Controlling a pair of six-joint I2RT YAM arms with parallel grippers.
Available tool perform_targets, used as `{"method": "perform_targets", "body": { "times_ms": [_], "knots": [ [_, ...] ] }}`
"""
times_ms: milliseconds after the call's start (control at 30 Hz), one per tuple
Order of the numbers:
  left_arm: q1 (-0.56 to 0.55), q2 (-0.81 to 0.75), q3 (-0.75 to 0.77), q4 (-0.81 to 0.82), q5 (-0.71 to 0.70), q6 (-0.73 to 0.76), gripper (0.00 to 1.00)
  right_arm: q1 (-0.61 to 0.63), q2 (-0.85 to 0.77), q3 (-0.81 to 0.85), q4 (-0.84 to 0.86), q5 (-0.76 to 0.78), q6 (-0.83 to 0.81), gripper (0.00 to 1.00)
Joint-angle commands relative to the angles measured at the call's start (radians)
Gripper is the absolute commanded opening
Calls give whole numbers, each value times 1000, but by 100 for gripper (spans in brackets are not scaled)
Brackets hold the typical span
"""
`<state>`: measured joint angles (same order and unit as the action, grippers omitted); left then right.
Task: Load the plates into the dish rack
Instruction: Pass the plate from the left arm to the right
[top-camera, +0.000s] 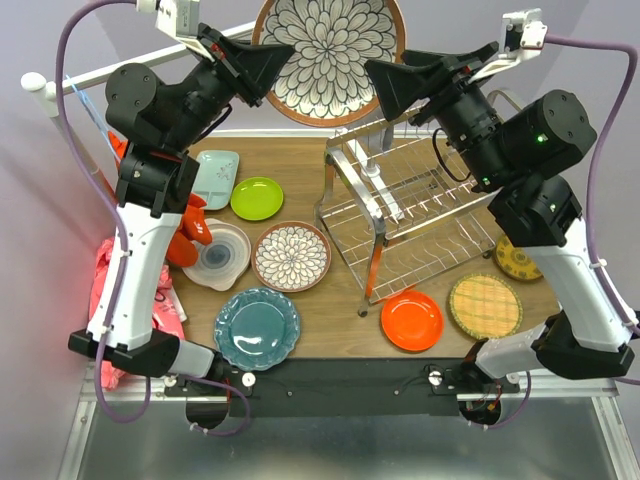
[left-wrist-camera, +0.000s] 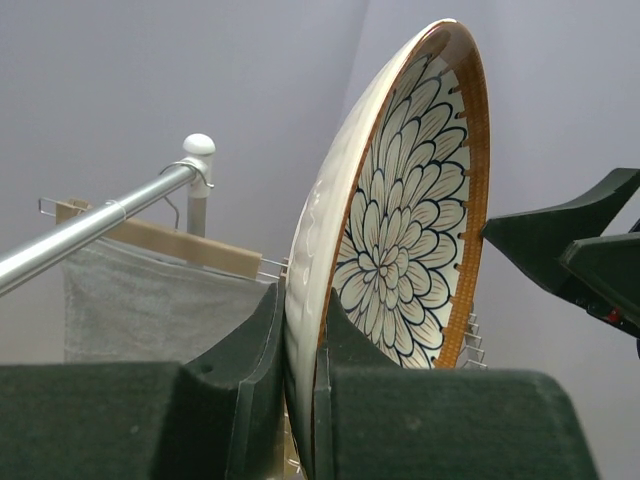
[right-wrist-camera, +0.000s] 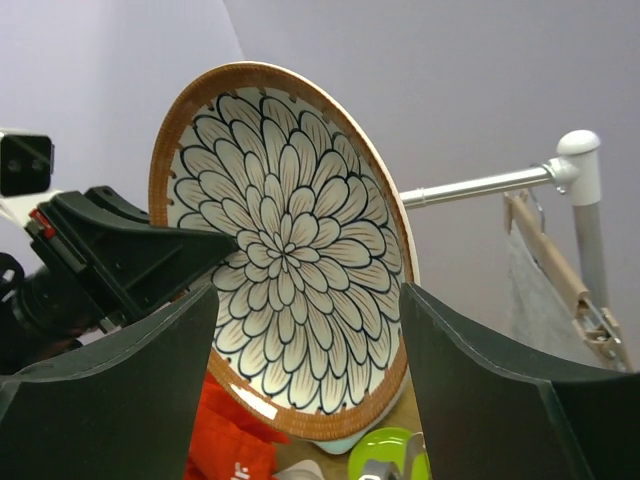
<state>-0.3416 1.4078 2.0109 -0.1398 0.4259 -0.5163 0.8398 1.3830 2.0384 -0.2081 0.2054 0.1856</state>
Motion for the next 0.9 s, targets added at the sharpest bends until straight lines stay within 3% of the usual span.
{"method": "perform_targets", "body": {
  "times_ms": [0,200,400,733,867],
  "knots": [
    [0,-70,-14,203,36,-37,0,-22,19,49,-57,20,120,80],
    [1,-92,-34,213,28,-42,0,-36,24,55,-65,37,69,76],
    [3,-116,-57,180,-72,-10,0,-34,-7,40,-65,11,-55,75],
    [3,-128,-87,242,11,-68,0,-36,-2,2,-65,-12,-86,75],
    [3,-147,-142,301,36,-109,0,-36,22,19,-66,-63,-55,70]
  ]
}}
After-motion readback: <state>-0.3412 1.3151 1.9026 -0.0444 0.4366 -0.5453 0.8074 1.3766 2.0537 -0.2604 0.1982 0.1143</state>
